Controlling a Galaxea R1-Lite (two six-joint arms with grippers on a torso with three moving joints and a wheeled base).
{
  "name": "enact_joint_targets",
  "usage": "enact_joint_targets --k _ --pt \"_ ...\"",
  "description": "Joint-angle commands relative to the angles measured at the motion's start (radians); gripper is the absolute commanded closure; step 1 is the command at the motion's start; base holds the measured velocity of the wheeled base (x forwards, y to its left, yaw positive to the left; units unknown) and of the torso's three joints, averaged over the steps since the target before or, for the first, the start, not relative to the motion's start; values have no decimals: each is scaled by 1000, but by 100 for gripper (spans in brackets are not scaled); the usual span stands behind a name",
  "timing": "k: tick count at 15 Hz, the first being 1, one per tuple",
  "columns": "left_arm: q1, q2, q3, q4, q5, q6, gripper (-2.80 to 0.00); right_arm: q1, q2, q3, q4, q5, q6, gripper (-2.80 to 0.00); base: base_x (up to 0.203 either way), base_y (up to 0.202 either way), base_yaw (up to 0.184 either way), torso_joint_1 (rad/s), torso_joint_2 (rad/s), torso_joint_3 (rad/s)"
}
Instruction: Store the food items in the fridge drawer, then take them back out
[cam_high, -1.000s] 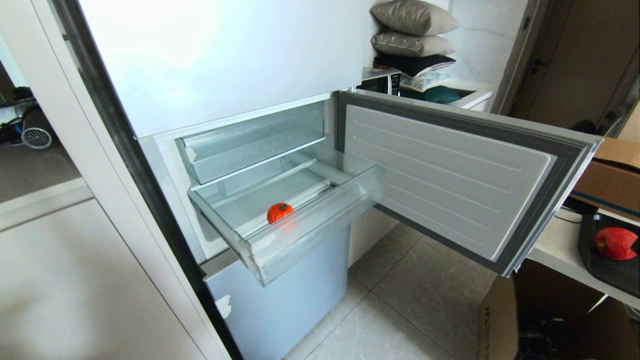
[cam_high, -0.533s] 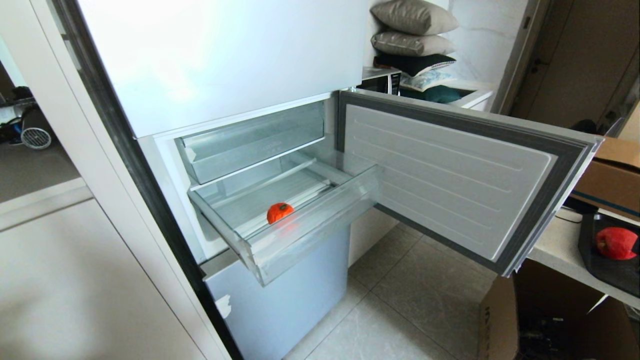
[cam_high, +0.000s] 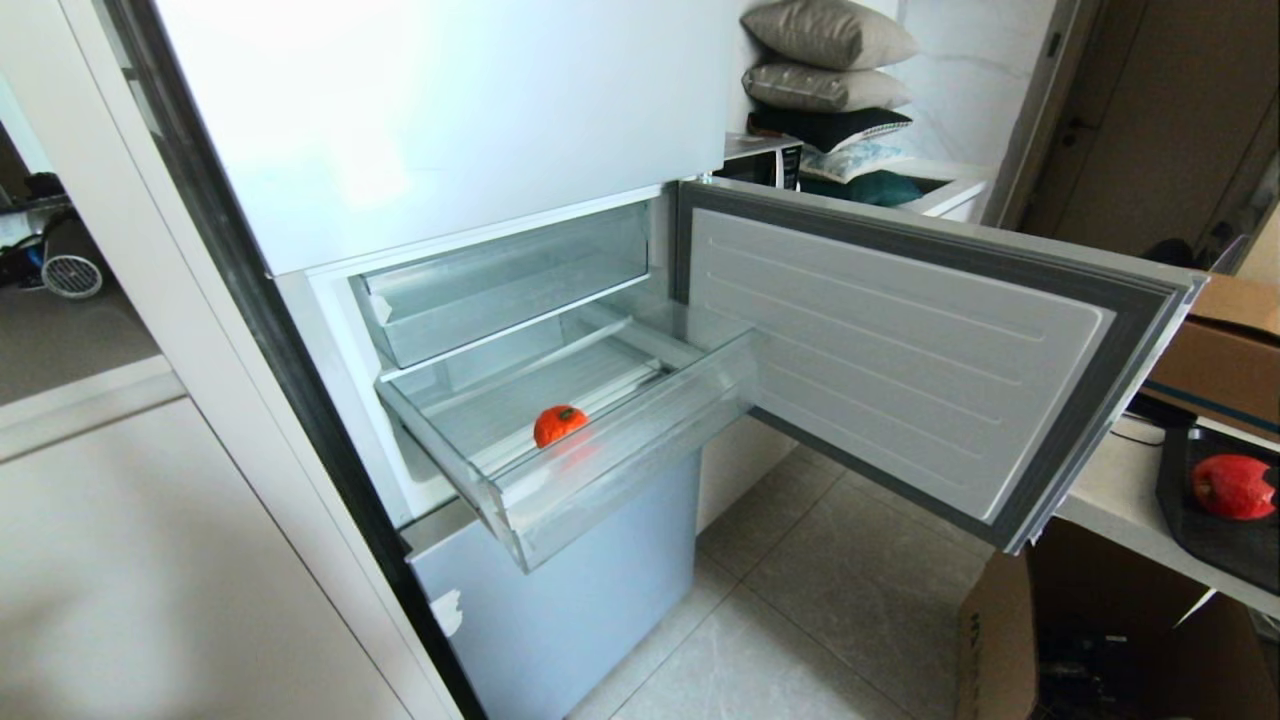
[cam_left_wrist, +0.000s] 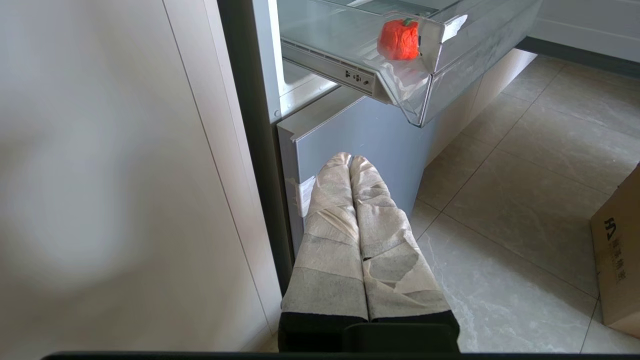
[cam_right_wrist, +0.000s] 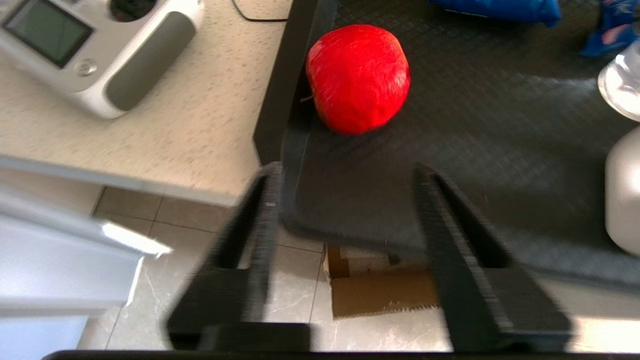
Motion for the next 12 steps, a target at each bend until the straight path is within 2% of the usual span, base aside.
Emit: enact_joint_targets --k 1,4,12 --pt "0 2 -1 0 0 0 0 -18 99 -59 -23 24 -7 -280 0 0 0 0 0 0" --pt "0 2 -1 0 0 0 0 -38 182 -126 -91 68 -22 -280 0 0 0 0 0 0" --pt "0 2 0 0 0 0 0 -60 371 -352 -99 91 -51 -280 0 0 0 0 0 0"
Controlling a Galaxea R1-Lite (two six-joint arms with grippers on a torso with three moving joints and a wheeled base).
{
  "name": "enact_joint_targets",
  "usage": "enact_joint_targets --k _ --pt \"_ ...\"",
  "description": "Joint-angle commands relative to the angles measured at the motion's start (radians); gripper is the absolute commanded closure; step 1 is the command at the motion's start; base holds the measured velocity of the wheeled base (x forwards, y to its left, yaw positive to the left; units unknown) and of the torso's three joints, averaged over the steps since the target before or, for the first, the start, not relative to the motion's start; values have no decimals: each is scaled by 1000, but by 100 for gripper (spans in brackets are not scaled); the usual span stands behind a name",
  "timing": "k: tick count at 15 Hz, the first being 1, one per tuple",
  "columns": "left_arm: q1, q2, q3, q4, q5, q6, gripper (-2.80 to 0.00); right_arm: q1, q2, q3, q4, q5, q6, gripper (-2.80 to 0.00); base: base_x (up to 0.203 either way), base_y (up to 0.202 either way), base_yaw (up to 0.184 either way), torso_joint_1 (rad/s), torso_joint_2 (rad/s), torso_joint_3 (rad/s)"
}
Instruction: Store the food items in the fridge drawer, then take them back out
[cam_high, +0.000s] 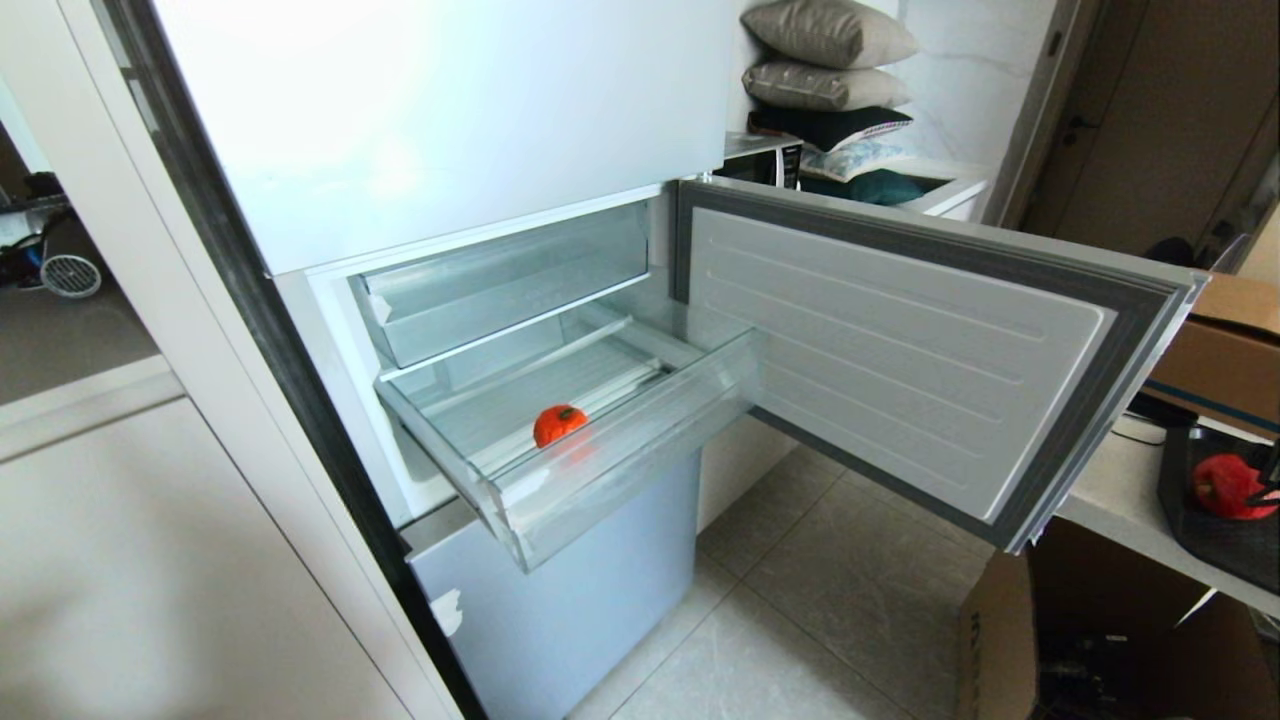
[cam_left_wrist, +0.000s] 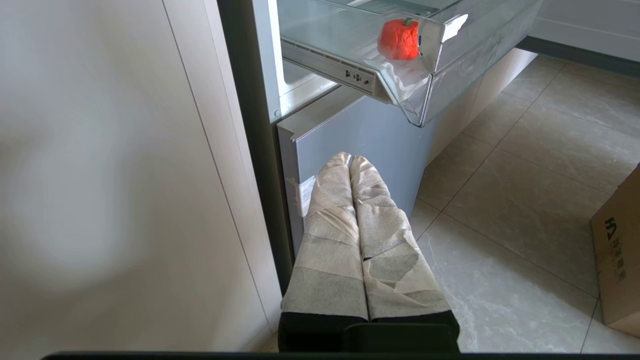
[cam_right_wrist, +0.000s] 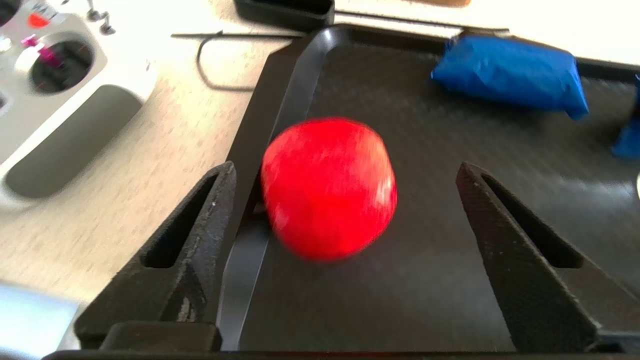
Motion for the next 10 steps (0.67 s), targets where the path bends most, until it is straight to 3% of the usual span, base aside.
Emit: enact_joint_targets --k 1,10 --pt "0 2 1 0 0 0 0 -1 74 -64 -5 18 -1 -280 0 0 0 0 0 0" --pt "0 2 -1 0 0 0 0 8 166 -163 -1 52 -2 -280 0 0 0 0 0 0"
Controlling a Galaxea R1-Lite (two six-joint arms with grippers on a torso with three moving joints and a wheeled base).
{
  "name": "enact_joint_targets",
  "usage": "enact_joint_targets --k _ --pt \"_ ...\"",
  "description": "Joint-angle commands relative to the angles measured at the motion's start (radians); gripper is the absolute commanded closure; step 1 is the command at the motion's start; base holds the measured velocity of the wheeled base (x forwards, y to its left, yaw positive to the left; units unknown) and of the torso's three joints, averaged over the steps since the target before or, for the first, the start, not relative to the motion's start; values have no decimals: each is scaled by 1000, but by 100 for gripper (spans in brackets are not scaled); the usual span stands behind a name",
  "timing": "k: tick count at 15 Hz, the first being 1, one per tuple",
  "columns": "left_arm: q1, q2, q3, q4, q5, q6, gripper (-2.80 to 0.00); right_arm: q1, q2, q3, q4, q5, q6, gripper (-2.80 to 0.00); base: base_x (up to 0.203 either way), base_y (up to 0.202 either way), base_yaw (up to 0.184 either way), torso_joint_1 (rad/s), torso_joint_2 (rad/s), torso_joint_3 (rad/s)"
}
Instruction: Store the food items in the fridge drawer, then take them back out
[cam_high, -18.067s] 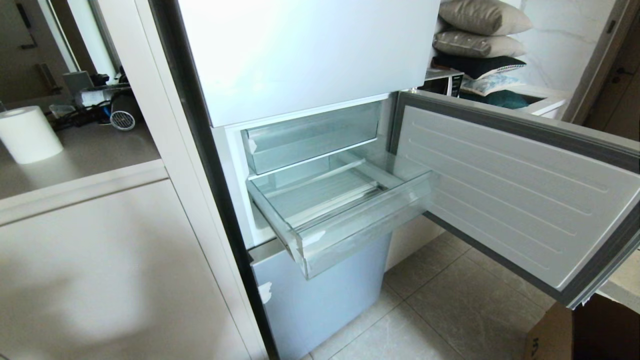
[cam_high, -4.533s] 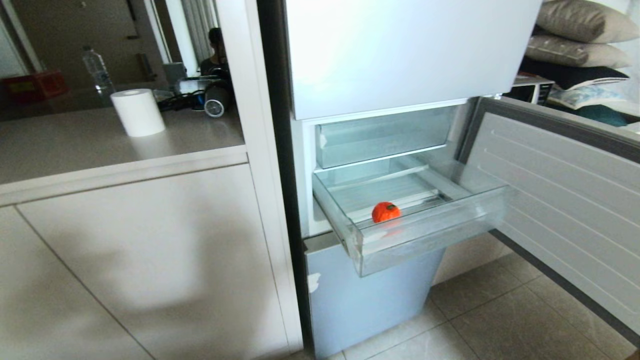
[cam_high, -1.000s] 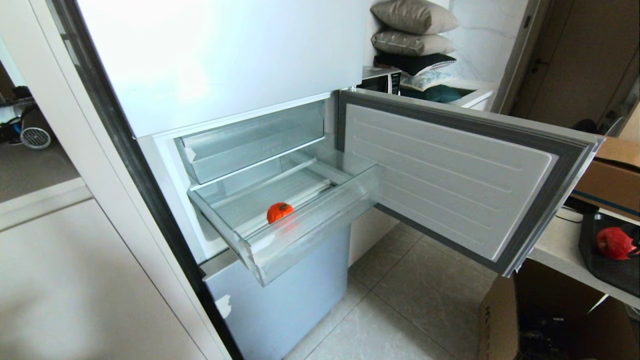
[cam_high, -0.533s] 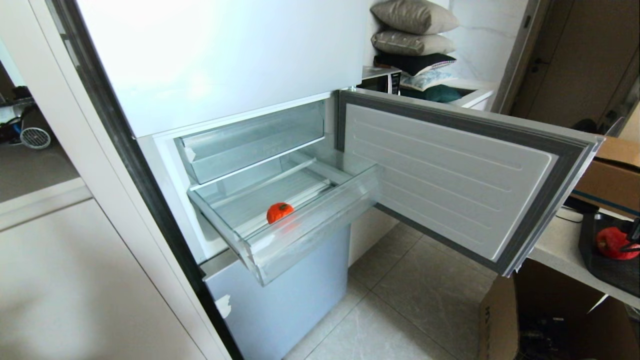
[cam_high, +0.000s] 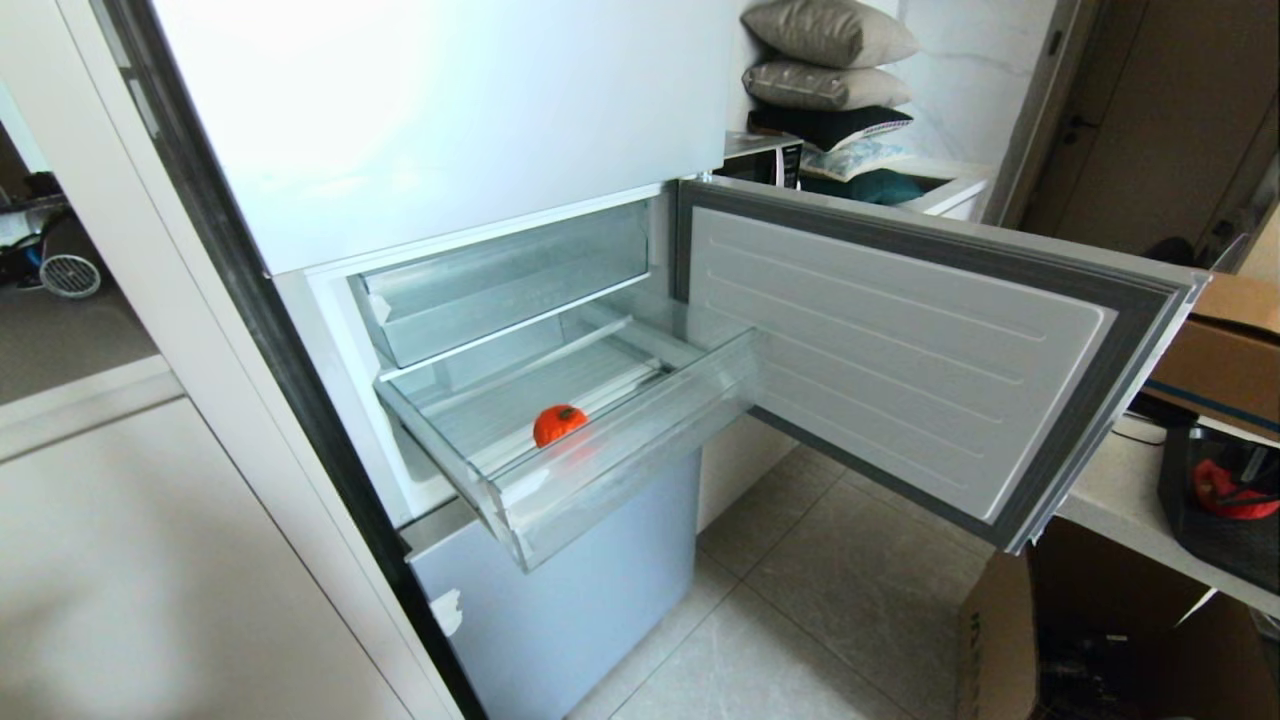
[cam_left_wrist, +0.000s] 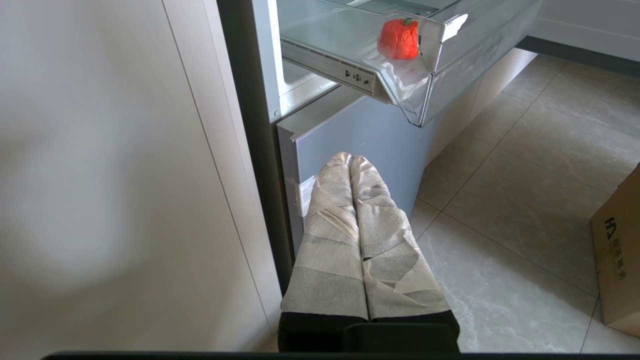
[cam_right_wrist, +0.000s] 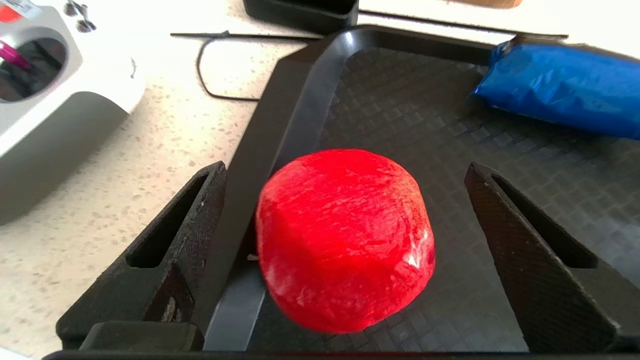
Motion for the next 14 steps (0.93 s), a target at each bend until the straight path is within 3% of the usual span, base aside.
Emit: enact_joint_targets --k 1,14 --pt "0 2 -1 0 0 0 0 2 25 -14 -5 2 -1 -280 0 0 0 0 0 0" --pt "0 2 1 0 0 0 0 16 72 -22 -8 8 0 -280 0 0 0 0 0 0"
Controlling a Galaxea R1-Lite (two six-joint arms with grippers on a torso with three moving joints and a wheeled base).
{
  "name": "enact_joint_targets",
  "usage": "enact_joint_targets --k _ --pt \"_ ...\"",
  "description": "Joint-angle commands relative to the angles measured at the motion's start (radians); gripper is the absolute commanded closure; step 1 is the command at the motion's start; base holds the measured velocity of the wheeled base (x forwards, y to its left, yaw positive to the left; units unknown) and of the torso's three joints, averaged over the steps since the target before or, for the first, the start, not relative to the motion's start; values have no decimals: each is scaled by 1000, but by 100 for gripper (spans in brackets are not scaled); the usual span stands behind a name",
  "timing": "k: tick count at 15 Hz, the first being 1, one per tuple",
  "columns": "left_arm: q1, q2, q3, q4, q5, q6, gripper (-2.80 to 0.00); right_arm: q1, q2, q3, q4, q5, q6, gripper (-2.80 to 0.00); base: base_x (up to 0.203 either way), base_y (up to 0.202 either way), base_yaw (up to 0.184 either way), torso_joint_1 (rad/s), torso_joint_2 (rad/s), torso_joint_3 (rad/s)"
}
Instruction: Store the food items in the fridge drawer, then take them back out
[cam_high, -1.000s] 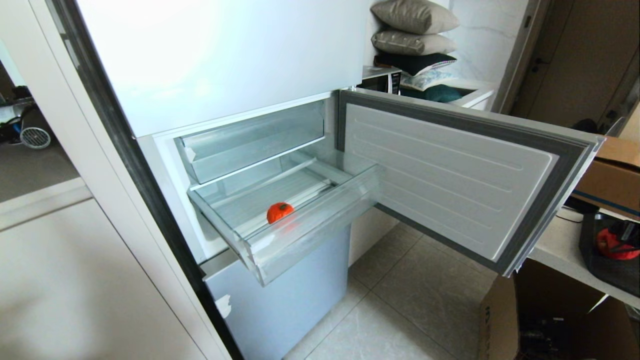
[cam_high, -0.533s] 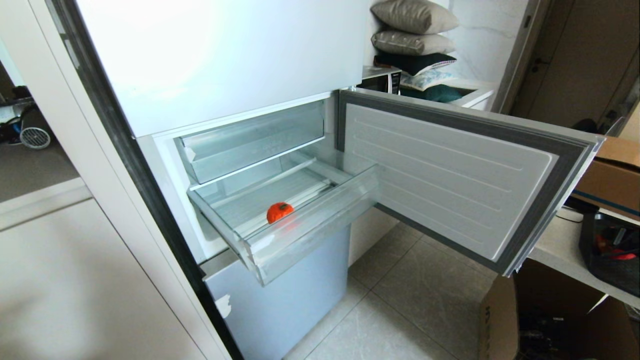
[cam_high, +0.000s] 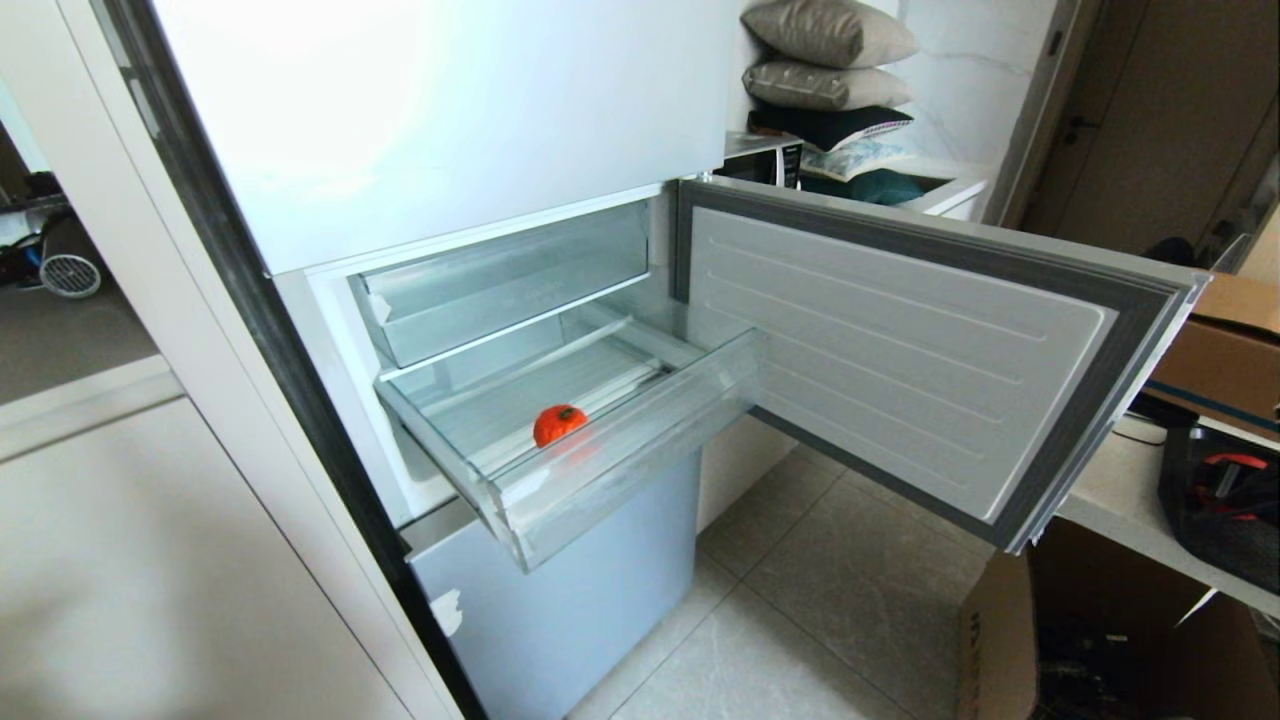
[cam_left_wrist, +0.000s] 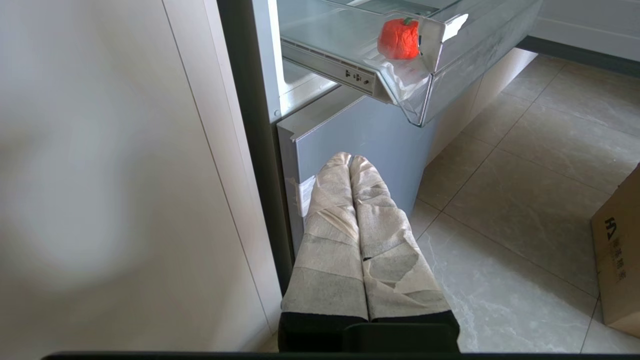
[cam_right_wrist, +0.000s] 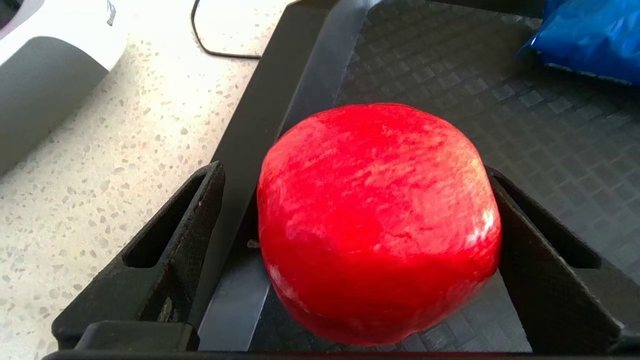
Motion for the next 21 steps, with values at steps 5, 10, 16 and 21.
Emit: enact_joint_targets --k 5,10,16,21 --pt "0 2 0 0 0 0 0 0 2 -1 -4 2 -2 -280 0 0 0 0 0 0" --pt "0 2 0 0 0 0 0 -2 -8 5 -6 2 -2 0 0 0 0 0 0 0" --pt "0 2 0 0 0 0 0 -8 -289 234 0 -22 4 0 0 0 0 0 0 0" --pt "0 2 0 0 0 0 0 -10 -783 666 -3 -23 5 0 0 0 0 0 0 0"
